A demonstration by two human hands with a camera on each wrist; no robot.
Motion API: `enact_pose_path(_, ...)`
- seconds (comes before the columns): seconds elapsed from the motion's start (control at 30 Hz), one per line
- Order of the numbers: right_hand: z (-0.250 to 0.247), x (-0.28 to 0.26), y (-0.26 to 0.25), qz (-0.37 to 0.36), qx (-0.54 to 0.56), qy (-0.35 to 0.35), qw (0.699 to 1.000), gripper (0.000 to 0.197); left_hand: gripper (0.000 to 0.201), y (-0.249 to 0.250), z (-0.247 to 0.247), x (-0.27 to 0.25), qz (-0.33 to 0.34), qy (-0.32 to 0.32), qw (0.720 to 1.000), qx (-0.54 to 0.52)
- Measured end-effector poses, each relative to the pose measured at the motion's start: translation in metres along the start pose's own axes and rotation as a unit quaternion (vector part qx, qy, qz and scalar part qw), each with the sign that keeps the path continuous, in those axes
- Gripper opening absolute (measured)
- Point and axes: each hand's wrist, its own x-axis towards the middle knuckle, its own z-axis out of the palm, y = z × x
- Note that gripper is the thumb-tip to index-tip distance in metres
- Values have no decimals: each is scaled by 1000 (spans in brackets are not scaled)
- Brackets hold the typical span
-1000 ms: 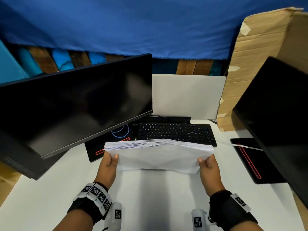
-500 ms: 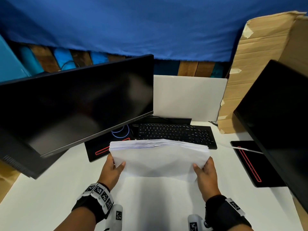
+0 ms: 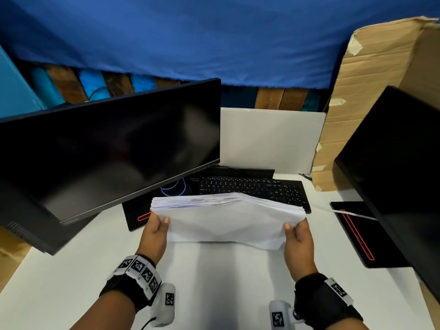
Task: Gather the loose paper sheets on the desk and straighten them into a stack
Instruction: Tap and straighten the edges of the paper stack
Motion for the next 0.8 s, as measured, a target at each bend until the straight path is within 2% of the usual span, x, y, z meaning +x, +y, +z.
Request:
enact_pose_path(0.1,-2,-3,6,-5,-11,-11,1000,42,31,2,-2,-3,-12,-14,1000,0)
enact_pose_path(0.2,-3,-11,7,-34,-35,-31,998,71,51,-1,-3,-8,-29,-21,999,4)
enact_pose_path(0.27,-2,-16,1,-88,-65,-43,993,70,65,3,-2,-11,-32,-36,999,-18)
enact_pose_path(0.3,-2,-18,-1,-117,-87,-46,988,66,64,7,0,-13,-37,-34,998,-40)
enact_pose_path(0.4,-1,-20,-2,-165,-149,-45,974,55,31,25,8,-21,-56,-25,992,-108)
enact_pose_path(0.43,0,-20,-2,-169,-159,-45,972,56,34,28,8,-21,-70,-13,990,-124)
enact_pose_path(0.5,0,-20,-1,-170,-170,-42,970,60,57,31,7,-17,-104,13,983,-151)
enact_pose_path(0.53,0,-20,-1,-170,-171,-40,970,60,61,31,6,-14,-116,30,979,-163)
enact_pose_path(0.6,-1,-20,1,-172,-175,-38,969,58,57,33,6,-10,-135,57,976,-163)
enact_pose_path(0.7,-2,-19,3,-166,-165,-26,972,52,26,33,5,-7,-120,29,978,-168)
enact_pose_path(0.8,-3,-15,9,-99,-103,-9,990,46,18,31,3,-11,-64,-23,990,-125)
